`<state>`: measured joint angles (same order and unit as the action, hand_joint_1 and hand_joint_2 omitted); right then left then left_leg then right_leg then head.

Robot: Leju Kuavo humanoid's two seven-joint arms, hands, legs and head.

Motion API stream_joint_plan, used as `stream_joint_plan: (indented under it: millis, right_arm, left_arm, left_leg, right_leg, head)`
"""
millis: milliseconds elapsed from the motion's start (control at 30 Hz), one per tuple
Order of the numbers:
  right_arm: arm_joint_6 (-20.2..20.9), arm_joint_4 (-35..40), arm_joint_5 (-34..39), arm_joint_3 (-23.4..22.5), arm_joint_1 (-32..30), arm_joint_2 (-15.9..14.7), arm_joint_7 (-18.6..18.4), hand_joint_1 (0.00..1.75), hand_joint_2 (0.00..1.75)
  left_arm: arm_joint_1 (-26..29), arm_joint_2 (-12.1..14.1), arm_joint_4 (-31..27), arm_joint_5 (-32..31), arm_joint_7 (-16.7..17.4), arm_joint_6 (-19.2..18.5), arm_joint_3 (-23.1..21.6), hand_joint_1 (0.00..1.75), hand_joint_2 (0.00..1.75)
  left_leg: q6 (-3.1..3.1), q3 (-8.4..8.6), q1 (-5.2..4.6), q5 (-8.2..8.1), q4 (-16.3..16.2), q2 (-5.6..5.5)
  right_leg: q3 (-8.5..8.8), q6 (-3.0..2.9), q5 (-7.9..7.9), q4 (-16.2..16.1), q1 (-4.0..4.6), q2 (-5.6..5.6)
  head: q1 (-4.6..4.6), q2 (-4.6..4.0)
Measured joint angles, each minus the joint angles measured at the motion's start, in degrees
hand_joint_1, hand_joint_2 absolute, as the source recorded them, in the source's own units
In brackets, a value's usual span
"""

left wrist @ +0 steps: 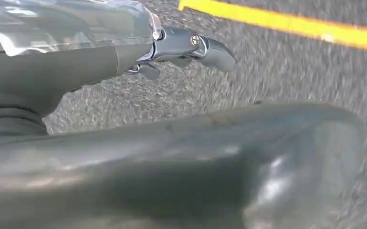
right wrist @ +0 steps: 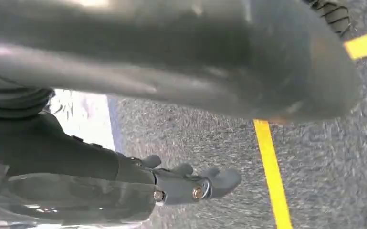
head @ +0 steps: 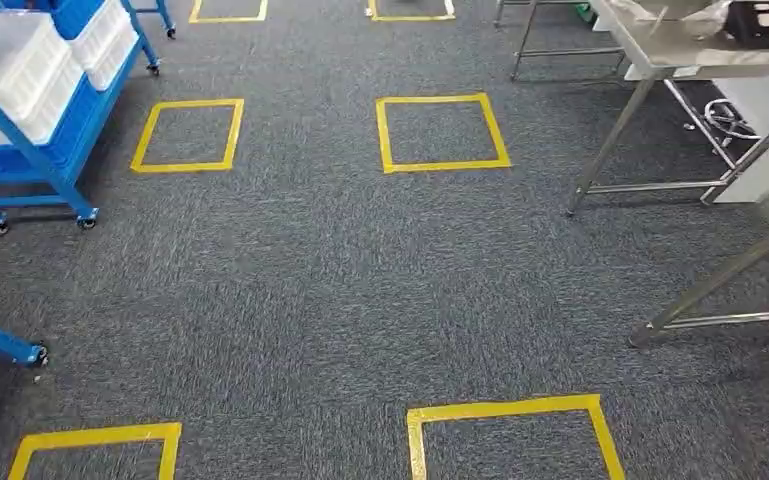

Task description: Take the parts from the cabinet and place them on the table.

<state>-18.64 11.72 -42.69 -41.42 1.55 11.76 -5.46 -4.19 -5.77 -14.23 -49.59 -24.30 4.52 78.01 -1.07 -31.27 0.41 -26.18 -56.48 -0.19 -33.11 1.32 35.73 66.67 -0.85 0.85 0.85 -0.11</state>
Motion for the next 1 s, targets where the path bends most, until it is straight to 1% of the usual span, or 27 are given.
stream_joint_plan:
  millis: [33,67,100,133,167,200,233,267,300,367,400,433,467,500,533,567,600,633,667,700,733,767,800,900,933,967,1000]
  right_arm:
    - [0.07,0.00,-0.21,0.00,-0.12,-0.02,0.02,0.00,0.00]
    - [0.07,0.00,-0.52,0.00,-0.16,-0.07,0.02,0.00,0.00]
    - [0.09,0.00,-0.89,0.00,-0.15,-0.07,0.19,0.00,0.00]
    - [0.09,0.00,-1.16,0.00,-0.18,-0.11,0.31,0.00,0.00]
    - [0.11,0.00,-1.42,0.00,-0.17,-0.13,0.37,0.00,0.00]
    - [0.11,0.00,-1.77,0.02,-0.16,-0.17,0.50,0.00,0.00]
    - [0.13,0.00,-2.01,0.07,-0.32,-0.20,0.52,0.00,0.00]
    - [0.26,-0.04,-2.30,0.13,-0.33,-0.20,0.55,0.00,0.00]
    - [0.37,-0.04,-2.77,0.39,-0.29,-0.20,0.55,0.00,0.00]
    - [0.66,-0.04,-3.48,0.96,-0.14,-0.20,0.55,0.00,0.00]
    - [0.81,-0.04,-3.78,1.14,-0.02,-0.17,0.55,0.00,0.00]
    - [0.98,-0.04,-4.22,1.31,-0.06,-0.22,0.50,0.00,0.00]
    - [1.09,-0.04,-4.63,1.55,-0.20,-0.22,0.50,0.00,0.00]
    - [1.09,-0.07,-5.05,1.82,-0.29,-0.22,0.50,0.00,0.00]
    - [1.05,-0.07,-5.36,2.19,-0.39,-0.20,0.52,0.00,0.00]
    - [1.00,-0.07,-5.66,2.43,-0.38,-0.20,0.59,0.00,0.00]
    - [0.98,-0.07,-5.97,2.56,-0.34,-0.20,0.79,0.00,0.00]
    - [0.96,-0.07,-6.12,2.69,-0.27,-0.20,0.87,0.00,0.00]
    - [0.96,-0.07,-6.23,2.95,-0.17,-0.17,0.92,0.00,0.00]
    - [0.96,-0.07,-6.32,3.15,-0.08,-0.13,1.01,0.00,0.00]
    - [0.96,-0.07,-6.47,3.45,-0.06,-0.11,1.09,0.00,0.00]
    - [0.96,-0.07,-6.60,3.63,-0.08,-0.09,1.14,0.00,0.00]
    - [0.98,-0.11,-6.71,3.78,-0.06,-0.07,1.18,0.00,0.00]
    - [0.98,-0.11,-7.06,4.00,0.47,0.13,1.18,0.00,0.00]
    - [0.96,-0.11,-7.10,4.11,0.45,0.15,1.05,0.00,0.00]
    - [0.96,-0.11,-7.15,4.24,0.35,0.20,1.01,0.00,0.00]
    - [0.96,-0.15,-7.21,4.28,0.21,0.28,0.94,0.00,0.00]
  left_arm:
    - [-0.08,0.00,0.00,0.09,0.18,0.02,0.00,0.00,0.00]
    - [-0.06,0.02,0.00,0.11,0.28,0.11,0.02,0.00,0.00]
    - [-0.03,0.00,0.00,0.35,0.61,0.33,0.11,0.00,0.00]
    - [0.03,0.00,0.00,0.48,0.77,0.57,0.24,0.00,0.00]
    - [0.07,0.00,0.02,0.63,0.96,0.81,0.39,0.00,0.00]
    - [0.07,-0.06,0.04,0.90,1.07,1.09,0.46,0.00,0.00]
    - [0.08,-0.13,0.07,1.00,1.09,1.27,0.50,0.00,0.00]
    - [-0.08,-0.11,0.07,1.09,1.16,1.44,0.61,0.00,0.00]
    - [-0.11,-0.11,0.07,1.09,1.16,1.77,0.81,0.00,0.00]
    - [0.20,-0.11,0.07,1.33,1.25,1.97,1.23,0.00,0.00]
    - [0.31,0.04,0.07,1.66,1.27,1.97,1.47,0.00,0.00]
    - [0.35,0.15,0.07,1.90,1.33,1.88,1.60,0.00,0.00]
    - [0.21,0.24,0.07,2.30,1.42,1.82,1.77,0.00,0.00]
    - [-0.04,0.26,0.09,2.51,1.46,1.73,1.90,0.00,0.00]
    - [-0.19,0.26,0.11,2.82,1.55,1.62,2.03,0.00,0.00]
    - [-0.20,0.33,0.15,2.86,1.60,1.51,2.23,0.00,0.00]
    - [-0.13,0.44,0.15,2.95,1.68,1.35,2.38,0.00,0.00]
    - [-0.02,0.68,0.15,2.95,1.79,1.18,2.56,0.00,0.00]
    - [0.04,0.85,0.15,2.95,1.92,1.01,2.71,0.00,0.00]
    - [0.04,1.05,0.15,2.95,2.03,0.98,2.80,0.00,0.00]
    - [-0.01,1.25,0.15,2.95,2.08,0.83,2.82,0.00,0.00]
    - [-0.22,1.33,0.15,2.95,2.10,0.81,2.84,0.00,0.00]
    - [-0.32,1.42,0.15,2.95,2.10,0.74,2.84,0.00,0.00]
    - [0.00,1.73,0.15,2.95,2.14,0.66,2.97,0.00,0.00]
    - [0.07,1.70,0.15,2.95,2.16,0.66,3.02,0.00,0.00]
    - [0.01,1.73,0.17,2.95,2.27,0.66,3.02,0.00,0.00]
    - [-0.20,1.77,0.17,2.95,2.27,0.63,3.04,0.00,0.00]
  left_leg:
    - [-0.16,-0.11,-0.13,0.03,-0.02,-0.71]
    - [-0.16,-0.17,-0.22,0.03,-0.07,-1.50]
    - [-0.15,-0.14,-0.24,0.03,-0.15,-2.40]
    - [-0.13,-0.08,-0.23,0.01,-0.22,-3.25]
    - [-0.06,0.02,-0.20,-0.04,-0.34,-4.07]
    - [0.12,0.08,-0.14,-0.15,-0.49,-4.89]
    - [0.37,-0.17,-0.06,-0.28,-0.71,-5.55]
    - [0.78,-0.56,-0.38,-0.43,-1.31,-6.19]
    - [1.16,-0.79,-0.24,-0.18,-1.11,-6.77]
    - [1.87,-0.96,0.02,0.07,-0.72,-7.90]
    - [2.31,-1.23,0.00,0.00,-0.78,-8.42]
    - [2.35,-1.39,-0.04,-0.80,-1.93,-4.77]
    - [2.51,-2.83,-0.20,-2.73,-4.81,-1.92]
    - [2.71,-5.04,-0.08,-5.12,-9.34,-0.94]
    - [2.88,-7.26,0.07,-7.17,-13.89,-0.65]
    - [3.01,-9.12,0.17,-8.44,-17.64,-0.55]
    - [3.07,-9.86,0.23,-8.38,-19.17,-0.44]
    - [3.06,-9.14,0.24,-7.04,-17.81,-0.30]
    - [2.97,-7.04,0.24,-4.70,-13.89,-0.01]
    - [2.76,-4.02,0.21,-2.09,-8.33,0.64]
    - [2.31,-0.90,-0.03,-0.13,-2.81,3.28]
    - [1.89,-0.31,-0.82,-0.94,-1.18,5.55]
    - [1.57,-0.34,-0.81,-0.63,-1.14,4.42]
    - [0.72,-0.66,-0.85,-0.48,-0.70,2.50]
    - [0.40,0.10,-0.35,-0.02,-0.14,1.87]
    - [0.07,0.08,-0.32,0.05,-0.06,1.27]
    - [-0.16,-0.06,-0.29,0.13,-0.06,0.67]
  right_leg:
    - [-2.34,0.01,1.87,4.62,0.01,-0.45]
    - [-4.12,0.00,2.65,7.86,0.03,-0.61]
    - [-4.60,-0.04,1.84,8.36,0.01,-0.65]
    - [-3.79,-0.11,-0.34,6.14,0.00,-0.72]
    - [-2.04,-0.20,-3.07,2.05,-0.06,-0.95]
    - [0.19,-0.28,-5.83,-2.95,-0.18,-1.84]
    - [1.87,-0.39,-7.06,-7.33,-0.55,-5.28]
    - [2.08,-0.47,-6.59,-8.09,-0.43,-6.17]
    - [1.93,-0.77,-6.72,-7.90,-0.41,-5.25]
    - [2.07,-1.43,-6.72,-7.90,-0.03,-4.21]
    - [2.28,-1.98,-6.97,-8.47,-0.27,-3.35]
    - [2.58,-2.37,-7.16,-8.88,-0.26,-2.51]
    - [2.63,-2.84,-7.08,-8.96,-0.16,-1.74]
    - [2.62,-3.01,-6.98,-8.96,0.01,-0.85]
    - [2.65,-3.14,-6.89,-8.95,0.16,0.14]
    - [2.64,-3.24,-6.80,-8.94,0.29,1.01]
    - [2.68,-3.28,-6.74,-8.93,0.39,1.82]
    - [2.78,-3.27,-6.63,-8.93,0.44,2.53]
    - [2.98,-3.20,-6.48,-8.93,0.48,3.21]
    - [3.29,-3.04,-6.30,-8.93,0.50,3.88]
    - [3.66,-2.80,-6.08,-8.93,0.61,4.48]
    - [3.75,-2.43,-5.77,-8.77,1.03,5.06]
    - [3.84,-2.18,-5.70,-8.80,0.97,5.45]
    - [4.52,-1.31,-5.43,-9.05,0.92,7.21]
    - [4.49,-0.79,-4.82,-8.33,0.44,4.69]
    - [3.28,-0.74,-2.98,-5.90,0.46,1.28]
    - [1.28,-0.71,-0.66,-1.94,0.42,-0.04]
  head:
    - [0.02,0.00]
    - [0.02,0.00]
    - [0.02,0.00]
    - [0.02,0.00]
    - [0.02,0.00]
    - [0.02,0.00]
    - [-0.02,0.00]
    - [0.09,0.00]
    - [0.09,0.00]
    - [0.07,0.00]
    - [0.07,0.00]
    - [0.09,0.00]
    - [0.40,0.00]
    - [0.39,0.00]
    - [0.39,0.00]
    - [0.37,0.00]
    - [0.39,0.00]
    - [0.37,0.00]
    - [0.39,0.00]
    - [0.39,0.00]
    - [0.39,0.00]
    - [0.37,0.00]
    - [0.26,0.00]
    - [0.31,0.00]
    - [0.24,0.00]
    - [0.20,0.00]
    - [0.07,0.00]
